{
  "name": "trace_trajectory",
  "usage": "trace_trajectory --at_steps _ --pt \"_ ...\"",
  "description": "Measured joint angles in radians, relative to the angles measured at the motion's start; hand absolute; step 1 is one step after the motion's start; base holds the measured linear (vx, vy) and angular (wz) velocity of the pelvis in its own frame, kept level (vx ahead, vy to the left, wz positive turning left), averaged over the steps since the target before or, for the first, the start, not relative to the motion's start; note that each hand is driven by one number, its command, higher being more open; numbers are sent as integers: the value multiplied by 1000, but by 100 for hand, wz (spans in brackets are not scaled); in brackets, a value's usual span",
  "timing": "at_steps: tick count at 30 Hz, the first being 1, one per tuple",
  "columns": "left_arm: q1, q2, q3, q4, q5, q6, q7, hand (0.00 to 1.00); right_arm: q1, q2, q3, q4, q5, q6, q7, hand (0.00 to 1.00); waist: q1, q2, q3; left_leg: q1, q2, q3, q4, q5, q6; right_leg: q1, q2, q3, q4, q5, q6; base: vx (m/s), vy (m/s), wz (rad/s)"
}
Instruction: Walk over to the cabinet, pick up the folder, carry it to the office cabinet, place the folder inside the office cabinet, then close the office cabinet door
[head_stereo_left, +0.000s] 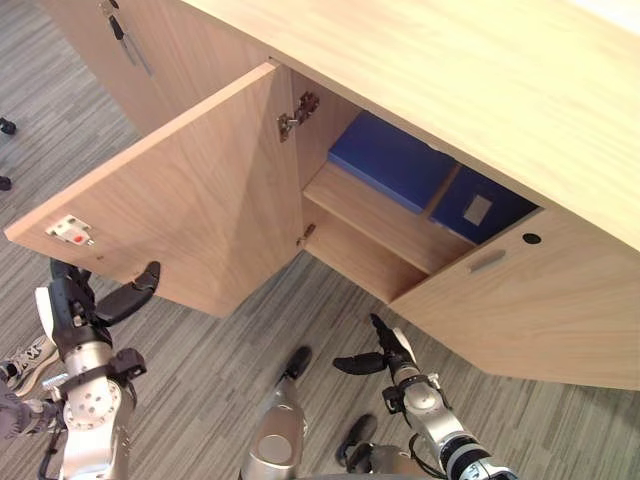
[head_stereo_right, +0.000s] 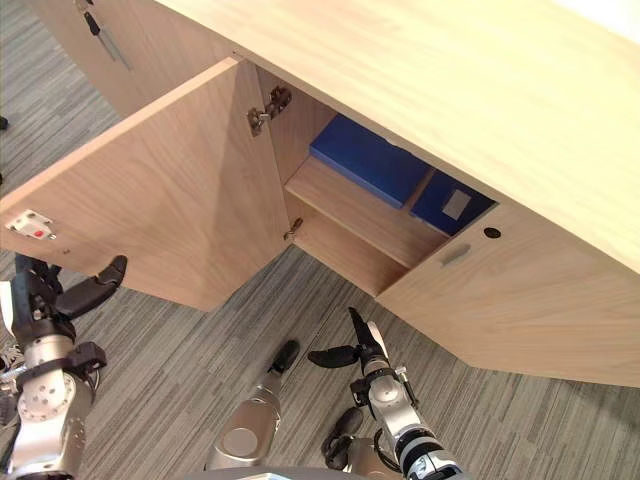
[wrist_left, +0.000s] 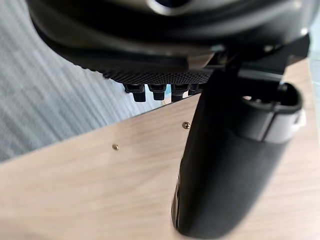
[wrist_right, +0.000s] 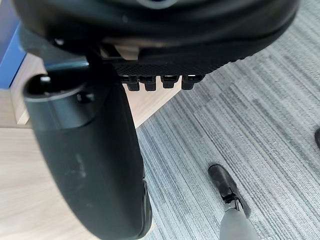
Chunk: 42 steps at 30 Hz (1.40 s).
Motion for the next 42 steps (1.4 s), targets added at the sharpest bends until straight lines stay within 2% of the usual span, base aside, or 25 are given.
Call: trace_trajectory --at_steps 4,7,10,11,14,15,16,19,20,22,24,26,29,31,36,38,42 --pt "57 -79 -70 -23 22 -45 0 100 21 31 -29 1 -2 9 -1 100 -3 0 -17 0 7 5 4 33 12 2 0 -4 0 5 5 -66 6 5" --pt "106 -114 -101 -21 24 -50 0 100 23 56 -37 1 -3 9 -2 100 -5 1 -17 14 13 39 4 35 13 0 -1 26 0 16 10 -71 29 -27" --pt "146 -137 -133 19 31 -24 0 100 31 74 -39 -1 -5 9 -2 100 -27 3 -19 22 17 80 0 27 18 -13 -1 64 -2 16 16 -104 43 -30" --pt "148 -139 -181 80 31 9 -1 100 48 77 -52 -3 -6 10 -2 100 -36 4 -21 22 22 119 0 27 19 -20 -1 93 -1 18 20 -119 52 -18" --pt "159 -159 -259 157 32 57 -1 100 76 88 -78 -9 -5 13 -4 100 -62 3 -22 19 17 176 0 11 14 -39 -5 153 -2 22 27 -81 73 -21" --pt "161 -174 -305 202 34 83 -1 100 91 91 -84 -11 -5 14 -10 100 -87 -1 -22 5 6 233 22 7 25 -58 -25 181 -6 25 35 -21 249 -121" --pt "155 -137 -543 253 146 154 -67 100 116 98 -113 -12 -4 31 -28 100 -164 5 -25 32 -14 366 3 2 48 -103 -32 336 -19 46 47 -33 266 -139" --pt "59 -140 -642 246 198 153 -115 100 139 114 -114 -37 1 32 -38 100 -213 6 -29 52 -18 425 -2 -4 57 -105 -42 372 -38 56 29 -17 95 -91" --pt "0 -160 -670 244 200 152 -127 100 142 113 -114 -35 1 32 -38 100 -228 2 -31 52 -17 452 4 -15 57 -116 -37 398 -57 61 -3 -8 22 -58" --pt "-97 -211 -682 252 200 161 -114 100 141 108 -114 -39 4 22 -40 100 -254 2 -34 54 -12 518 4 -30 68 -137 -25 471 -82 70 -36 3 24 -108" --pt "-229 -228 -677 270 221 166 -69 100 143 101 -117 -39 24 25 -45 100 -298 5 -37 60 -1 583 -1 -31 70 -154 -22 511 -81 93 -40 -10 4 -104" --pt "-349 -223 -657 295 259 165 -52 100 166 88 -128 -36 32 35 -45 100 -327 4 -38 72 -7 606 -1 -32 71 -156 -27 531 -97 97 -35 0 19 -54" --pt "-489 -212 -555 312 282 164 -27 100 170 73 -147 -39 33 42 -40 100 -352 5 -39 98 8 654 -1 -35 74 -148 -16 548 -122 106 -42 29 -16 -61" --pt "-617 -179 -483 385 313 164 -14 100 172 67 -177 -42 34 41 -31 100 -372 6 -39 104 19 669 -1 -35 74 -138 -7 548 -152 127 -35 62 -39 -36" --pt "-702 -98 -428 467 353 165 -10 100 187 50 -240 -33 55 40 -1 100 -387 9 -37 112 34 673 -1 -34 69 -130 4 540 -170 185 -16 122 -64 -5" --pt "-702 -87 -428 475 357 161 -10 100 201 50 -278 -31 84 39 6 100 -383 14 -34 130 39 656 -1 -40 61 -109 6 519 -169 223 -3 135 -64 17" --pt "-655 -99 -428 439 360 144 -10 100 201 33 -280 -28 83 31 23 100 -372 42 -35 137 61 636 -1 -42 54 -87 23 492 -178 228 -2 114 -65 12"
